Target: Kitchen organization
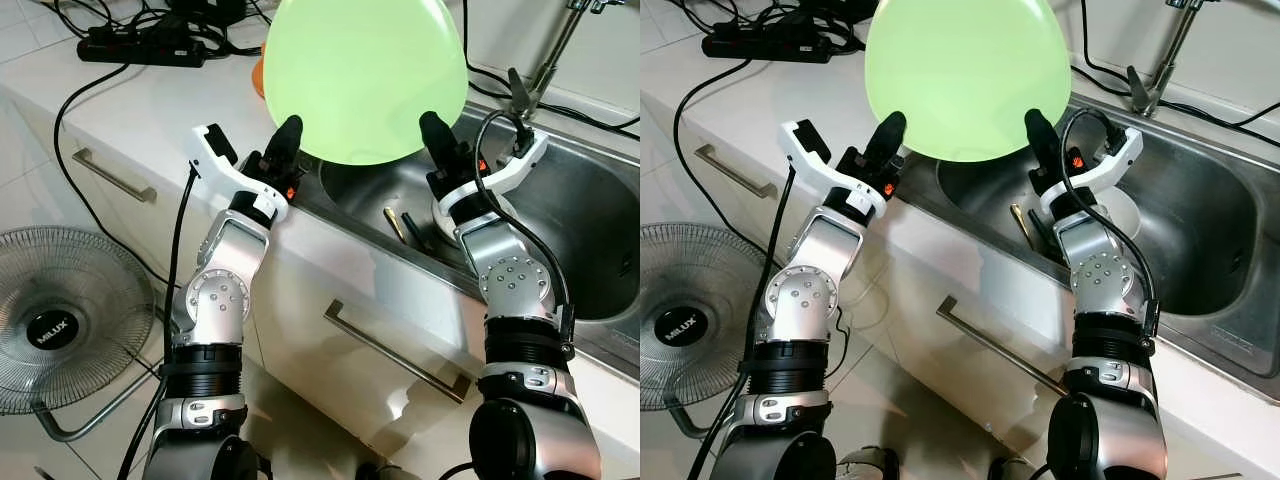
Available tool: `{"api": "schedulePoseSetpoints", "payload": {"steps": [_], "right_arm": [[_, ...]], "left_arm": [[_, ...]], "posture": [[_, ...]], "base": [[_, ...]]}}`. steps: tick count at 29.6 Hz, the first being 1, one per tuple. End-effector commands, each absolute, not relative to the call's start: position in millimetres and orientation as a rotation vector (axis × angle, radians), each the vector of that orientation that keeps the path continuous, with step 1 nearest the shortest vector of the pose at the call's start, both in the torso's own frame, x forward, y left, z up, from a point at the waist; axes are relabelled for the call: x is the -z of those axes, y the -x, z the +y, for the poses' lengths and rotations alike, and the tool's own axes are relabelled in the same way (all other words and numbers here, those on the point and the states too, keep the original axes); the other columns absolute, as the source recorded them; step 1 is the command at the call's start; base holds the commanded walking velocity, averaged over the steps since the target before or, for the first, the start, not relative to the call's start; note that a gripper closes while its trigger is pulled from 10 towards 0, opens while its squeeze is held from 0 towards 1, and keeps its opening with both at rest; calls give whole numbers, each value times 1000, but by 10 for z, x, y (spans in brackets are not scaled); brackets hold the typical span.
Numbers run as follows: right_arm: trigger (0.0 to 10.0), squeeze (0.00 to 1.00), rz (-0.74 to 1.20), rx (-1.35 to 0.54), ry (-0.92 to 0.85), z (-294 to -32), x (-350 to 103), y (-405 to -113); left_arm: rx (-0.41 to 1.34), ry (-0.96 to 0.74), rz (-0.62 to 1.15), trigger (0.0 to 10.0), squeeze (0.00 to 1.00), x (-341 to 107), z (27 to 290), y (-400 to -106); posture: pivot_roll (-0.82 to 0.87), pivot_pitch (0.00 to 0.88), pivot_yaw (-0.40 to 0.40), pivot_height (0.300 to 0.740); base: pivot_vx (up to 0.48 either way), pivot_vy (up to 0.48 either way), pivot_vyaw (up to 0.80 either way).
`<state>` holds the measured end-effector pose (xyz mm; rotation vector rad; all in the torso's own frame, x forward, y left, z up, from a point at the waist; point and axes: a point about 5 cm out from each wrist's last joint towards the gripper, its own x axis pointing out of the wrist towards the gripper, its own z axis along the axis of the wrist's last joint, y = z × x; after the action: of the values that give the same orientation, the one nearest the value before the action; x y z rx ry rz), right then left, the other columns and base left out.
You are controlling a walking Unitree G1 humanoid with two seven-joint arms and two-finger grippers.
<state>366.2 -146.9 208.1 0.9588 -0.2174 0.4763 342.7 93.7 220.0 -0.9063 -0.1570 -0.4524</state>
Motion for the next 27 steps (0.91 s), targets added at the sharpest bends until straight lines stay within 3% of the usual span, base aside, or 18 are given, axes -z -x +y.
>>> {"api": "schedulePoseSetpoints", "payload": {"steps": [1, 7, 8, 9, 26, 27], "right_arm": [[0, 0, -260, -516, -952, -1434, -2233, -3665], [0, 0, -260, -518, -956, -1428, -2235, -3666], [0, 0, -260, -518, -957, -1428, -2234, -3666], [0, 0, -260, -518, -959, -1428, -2236, -3668], [0, 0, -283, -430, -1001, -1519, -2278, -3736], [0, 0, -285, -415, -1008, -1537, -2279, -3745]], "left_arm": [[467, 847, -113, 10000, 0, -2149, 846, -3431], [468, 833, -102, 10000, 0, -2130, 833, -3435], [466, 830, -99, 10000, 949, -2122, 829, -3436], [471, 829, -95, 10000, 1000, -2115, 822, -3437], [475, 790, -67, 10000, 1000, -2067, 789, -3432], [472, 785, -65, 10000, 0, -2066, 790, -3434]], "posture": [[90, 74, 0, 740], [88, 68, 1, 740], [88, 65, 1, 740], [87, 65, 2, 740], [92, 59, -2, 740], [91, 59, -2, 740]], "base": [[0, 0, 0], [0, 0, 0], [0, 0, 0], [0, 0, 0], [0, 0, 0], [0, 0, 0]]}}
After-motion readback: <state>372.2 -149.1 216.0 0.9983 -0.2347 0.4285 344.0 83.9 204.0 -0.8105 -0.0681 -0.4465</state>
